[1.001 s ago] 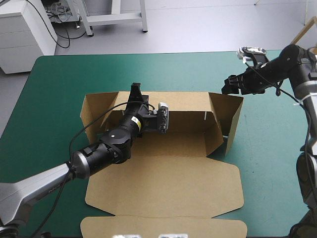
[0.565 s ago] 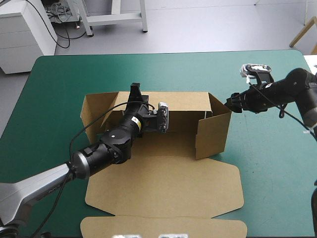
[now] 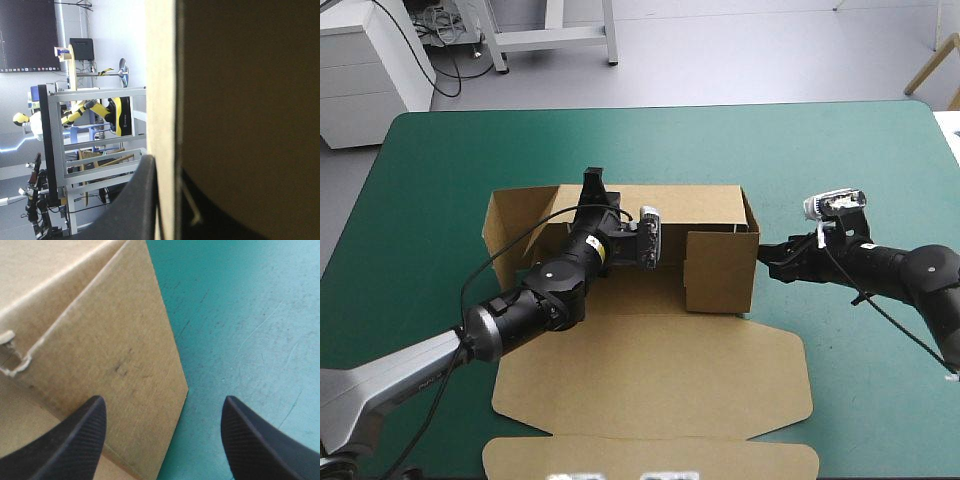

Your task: Fold the box

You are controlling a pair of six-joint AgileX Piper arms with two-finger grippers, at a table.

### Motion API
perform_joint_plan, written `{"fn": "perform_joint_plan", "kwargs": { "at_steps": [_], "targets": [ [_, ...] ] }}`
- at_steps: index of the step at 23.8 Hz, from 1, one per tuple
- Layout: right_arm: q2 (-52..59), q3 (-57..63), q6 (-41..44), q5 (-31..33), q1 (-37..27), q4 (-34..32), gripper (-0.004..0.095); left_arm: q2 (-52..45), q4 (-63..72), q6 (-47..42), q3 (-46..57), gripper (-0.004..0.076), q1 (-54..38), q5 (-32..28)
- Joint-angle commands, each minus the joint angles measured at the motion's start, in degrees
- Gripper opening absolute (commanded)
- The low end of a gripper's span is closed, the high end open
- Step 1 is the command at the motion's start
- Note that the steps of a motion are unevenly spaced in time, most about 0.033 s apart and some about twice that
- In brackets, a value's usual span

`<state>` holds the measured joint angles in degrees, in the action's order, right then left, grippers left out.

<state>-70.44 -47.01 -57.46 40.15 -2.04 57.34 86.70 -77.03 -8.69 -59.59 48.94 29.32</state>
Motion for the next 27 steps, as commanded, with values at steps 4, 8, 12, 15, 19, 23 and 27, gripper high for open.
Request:
{"fn": "perform_joint_plan", "kwargs": {
  "at_steps": [4,8,12,15,19,23,27],
  "targets": [
    [1.7,-1.0,-2.3,3.5,3.0,1.0,0.0589,-0.2,4.5,-0.7,0.0,-0.001,0.8,-2.3],
    [1.6,-1.0,-2.3,3.3,6.2,0.8,0.0589,-0.2,4.5,-0.7,0.0,-0.001,0.8,-2.3],
    [0.5,-1.0,-2.7,-1.1,9.8,0.7,0.0589,-0.2,4.5,-0.7,0.0,-0.001,0.8,-2.3],
    [-1.0,-1.0,-2.8,-5.6,13.2,0.7,0.0588,-0.2,4.5,-0.7,0.0,-0.001,0.8,-2.3],
    [-1.9,-1.0,-2.8,-10.7,16.3,-1.5,0.0495,-0.2,4.7,-0.7,0.0,-0.001,0.8,-2.8],
    [-1.9,-1.1,-2.8,-12.6,17.1,-1.4,0.0347,-0.2,4.7,-0.7,0.0,-0.001,0.8,-4.4],
    [-1.9,-1.1,-3.1,-12.1,17.1,-1.2,0.0191,-0.2,4.7,-0.7,0.0,-0.001,0.8,-4.8]
  ]
}}
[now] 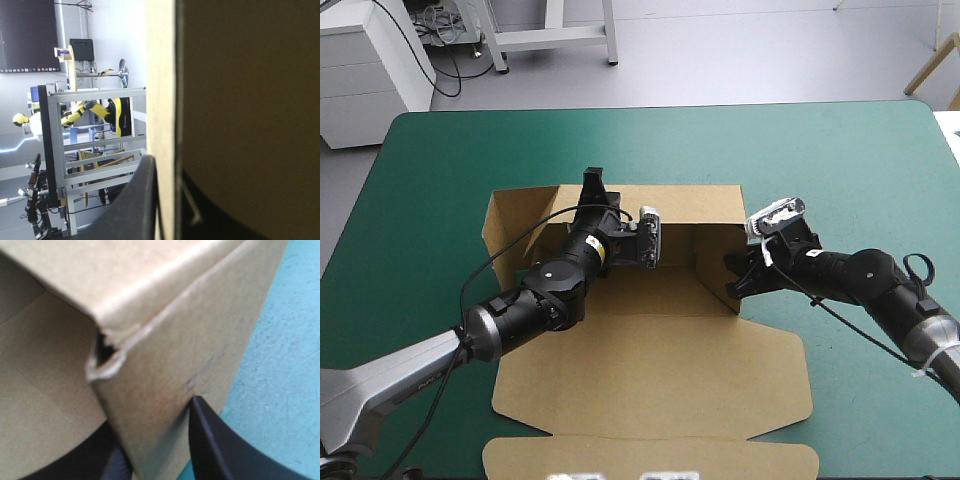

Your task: Fold the box

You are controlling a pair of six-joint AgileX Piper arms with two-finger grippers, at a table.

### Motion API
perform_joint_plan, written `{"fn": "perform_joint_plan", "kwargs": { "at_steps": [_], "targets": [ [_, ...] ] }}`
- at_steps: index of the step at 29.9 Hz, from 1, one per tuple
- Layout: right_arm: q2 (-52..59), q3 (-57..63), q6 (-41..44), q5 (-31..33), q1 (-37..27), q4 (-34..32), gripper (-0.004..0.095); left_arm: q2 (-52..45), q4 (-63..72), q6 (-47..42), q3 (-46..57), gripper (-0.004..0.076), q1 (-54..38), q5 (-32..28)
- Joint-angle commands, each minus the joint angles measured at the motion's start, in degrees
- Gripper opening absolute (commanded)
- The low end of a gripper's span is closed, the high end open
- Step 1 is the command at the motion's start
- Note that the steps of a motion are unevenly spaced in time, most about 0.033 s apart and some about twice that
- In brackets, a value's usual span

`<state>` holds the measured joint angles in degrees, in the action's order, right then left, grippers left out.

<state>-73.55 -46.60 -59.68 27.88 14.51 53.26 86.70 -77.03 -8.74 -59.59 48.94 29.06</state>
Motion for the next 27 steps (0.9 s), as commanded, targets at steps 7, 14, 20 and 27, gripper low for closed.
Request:
{"fn": "perform_joint_plan", "kwargs": {
  "at_steps": [7,14,20,27],
  "targets": [
    [1.2,-1.6,-0.2,0.3,0.6,2.9,-0.0018,-0.2,4.5,-0.8,0.0,-0.0003,0.8,-4.7],
    [1.2,-1.6,1.8,-1.9,0.6,2.9,-0.0017,-2.1,4.7,-1.7,0.0,0.0215,0.9,-7.1],
    [1.2,-1.6,2.9,-4.3,0.6,2.9,-0.0018,-4.6,4.8,-1.7,0.0,0.0436,3.9,-6.3],
    [1.2,-1.6,3.3,-5.1,0.6,2.8,-0.0017,-6.2,4.6,-1.7,-0.6,0.0444,12.8,0.7]
  ]
}}
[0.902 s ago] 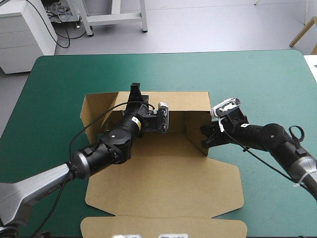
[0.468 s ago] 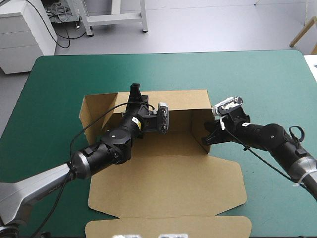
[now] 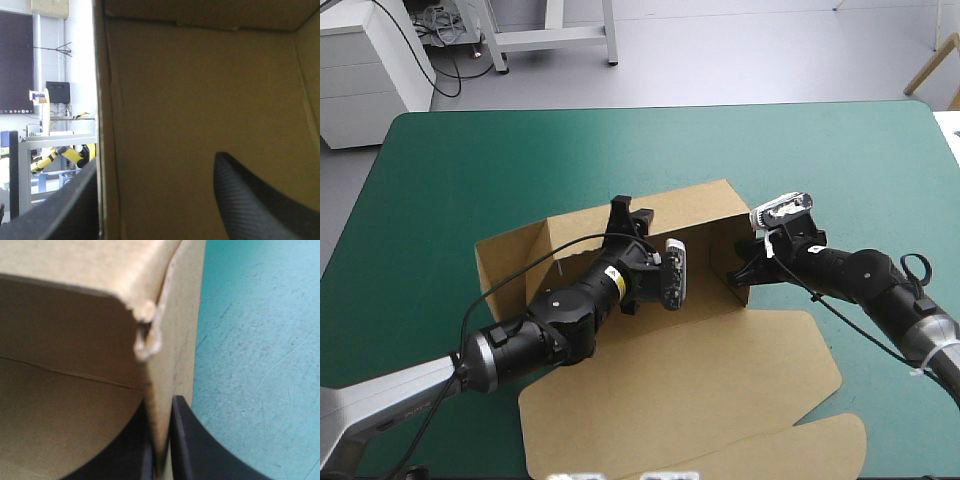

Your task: Fold the box

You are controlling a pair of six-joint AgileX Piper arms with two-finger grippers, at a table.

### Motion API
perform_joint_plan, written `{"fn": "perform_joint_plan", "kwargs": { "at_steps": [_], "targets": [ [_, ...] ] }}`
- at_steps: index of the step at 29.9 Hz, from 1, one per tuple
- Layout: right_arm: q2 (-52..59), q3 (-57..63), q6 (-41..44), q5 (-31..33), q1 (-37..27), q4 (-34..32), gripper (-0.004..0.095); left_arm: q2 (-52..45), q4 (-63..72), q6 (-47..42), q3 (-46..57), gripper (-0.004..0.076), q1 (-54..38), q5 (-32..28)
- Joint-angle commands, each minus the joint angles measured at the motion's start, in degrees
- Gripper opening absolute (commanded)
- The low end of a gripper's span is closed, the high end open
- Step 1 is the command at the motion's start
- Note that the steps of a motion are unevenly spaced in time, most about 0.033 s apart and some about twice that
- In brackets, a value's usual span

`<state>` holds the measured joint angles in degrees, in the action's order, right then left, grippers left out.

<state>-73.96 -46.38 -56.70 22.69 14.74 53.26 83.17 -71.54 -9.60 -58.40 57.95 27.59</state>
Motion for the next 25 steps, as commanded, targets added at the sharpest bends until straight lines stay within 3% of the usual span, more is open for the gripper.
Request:
{"fn": "perform_joint_plan", "kwargs": {
  "at_steps": [1,8,17,25],
  "targets": [
    [1.6,-1.8,0.6,0.1,0.4,2.8,-0.0017,-2.8,-1.2,-0.7,-2.3,0.0444,5.4,3.6],
    [1.6,-1.8,2.0,-1.2,0.4,1.4,-0.0017,-3.0,-1.1,2.1,-8.5,0.0414,13.6,11.3],
    [1.6,-1.8,3.0,-1.4,0.4,-0.1,-0.0018,-2.7,20.0,20.3,-20.5,-0.0008,12.4,15.1],
    [1.6,-1.8,3.3,-1.8,0.4,-0.3,-0.0018,-2.7,31.2,23.7,-30.1,0.0015,0.9,21.9]
  ]
}}
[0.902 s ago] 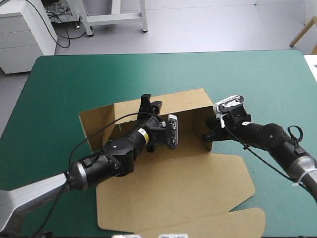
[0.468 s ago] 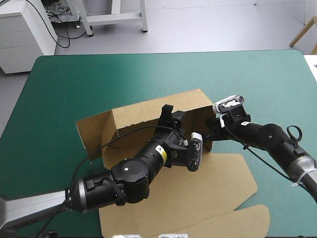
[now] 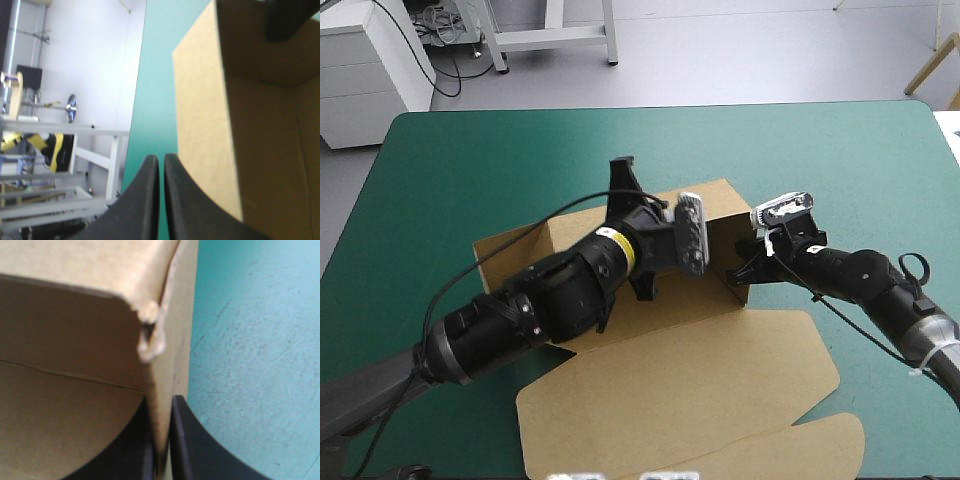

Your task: Fold the box

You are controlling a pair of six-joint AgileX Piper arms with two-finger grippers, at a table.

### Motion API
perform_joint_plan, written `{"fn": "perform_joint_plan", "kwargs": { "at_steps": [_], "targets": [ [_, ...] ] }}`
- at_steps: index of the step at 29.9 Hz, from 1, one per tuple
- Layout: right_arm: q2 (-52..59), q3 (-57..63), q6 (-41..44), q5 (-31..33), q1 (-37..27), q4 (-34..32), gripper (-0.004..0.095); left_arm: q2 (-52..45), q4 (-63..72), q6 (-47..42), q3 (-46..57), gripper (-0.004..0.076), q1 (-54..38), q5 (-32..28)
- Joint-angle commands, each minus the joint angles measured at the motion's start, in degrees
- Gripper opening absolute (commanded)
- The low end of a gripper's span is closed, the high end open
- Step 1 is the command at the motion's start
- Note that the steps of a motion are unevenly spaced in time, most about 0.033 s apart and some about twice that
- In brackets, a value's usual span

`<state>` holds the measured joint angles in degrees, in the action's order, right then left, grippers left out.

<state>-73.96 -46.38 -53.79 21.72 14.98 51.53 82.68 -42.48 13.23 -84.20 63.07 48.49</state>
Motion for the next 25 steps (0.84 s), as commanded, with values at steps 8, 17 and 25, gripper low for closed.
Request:
{"fn": "perform_joint_plan", "kwargs": {
  "at_steps": [8,17,25],
  "targets": [
    [1.6,-1.8,0.3,-1.4,0.1,0.3,-0.0017,-3.3,16.9,0.8,-8.1,0.0015,-23.5,7.5],
    [1.6,-4.5,10.6,0.5,0.1,-11.3,-0.0018,-6.8,32.6,0.7,-2.7,0.0013,-43.8,5.6],
    [1.6,-13.7,32.0,9.7,0.1,-32.9,-0.0018,-11.5,32.6,0.5,2.6,0.0013,-50.6,3.2]
  ]
}}
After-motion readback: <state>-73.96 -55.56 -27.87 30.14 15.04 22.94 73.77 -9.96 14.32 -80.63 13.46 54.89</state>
